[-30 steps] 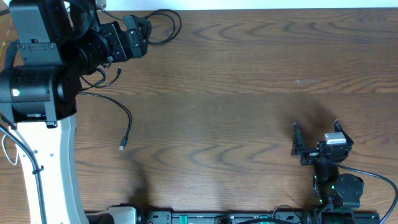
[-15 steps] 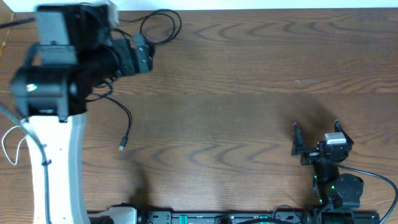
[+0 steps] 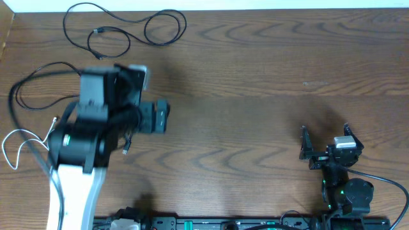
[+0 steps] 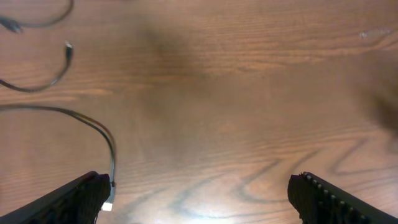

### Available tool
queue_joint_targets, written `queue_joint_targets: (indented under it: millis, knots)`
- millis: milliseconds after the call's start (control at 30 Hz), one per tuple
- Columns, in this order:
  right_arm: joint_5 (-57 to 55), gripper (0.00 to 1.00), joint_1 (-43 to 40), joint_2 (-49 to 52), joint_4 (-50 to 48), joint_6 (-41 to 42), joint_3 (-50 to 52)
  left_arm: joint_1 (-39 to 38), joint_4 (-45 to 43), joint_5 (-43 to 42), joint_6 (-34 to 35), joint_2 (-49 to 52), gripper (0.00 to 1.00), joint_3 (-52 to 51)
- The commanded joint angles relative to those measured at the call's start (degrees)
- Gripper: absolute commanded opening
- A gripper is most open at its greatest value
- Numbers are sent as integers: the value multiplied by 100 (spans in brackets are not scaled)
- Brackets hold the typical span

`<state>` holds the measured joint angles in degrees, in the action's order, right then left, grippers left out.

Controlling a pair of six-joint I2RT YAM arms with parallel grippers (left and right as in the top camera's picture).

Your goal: Untangle cables

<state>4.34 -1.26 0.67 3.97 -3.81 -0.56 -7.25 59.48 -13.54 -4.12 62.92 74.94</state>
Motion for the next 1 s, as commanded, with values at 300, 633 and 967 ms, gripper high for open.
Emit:
queue_joint_targets:
  millis: [300,633,967]
  knots:
    - [-33,99,61,-35,11,-55,24,-13,-1259,-520,-920,-2164,97,-2201]
    - [-35,99,61,-35,11,-55,24,-11,-3425,-1003,-916,-2881,97,-3788]
    - [-35,99,61,-35,11,-55,24,125,-4516,-1003,-916,-3869,97,-5158]
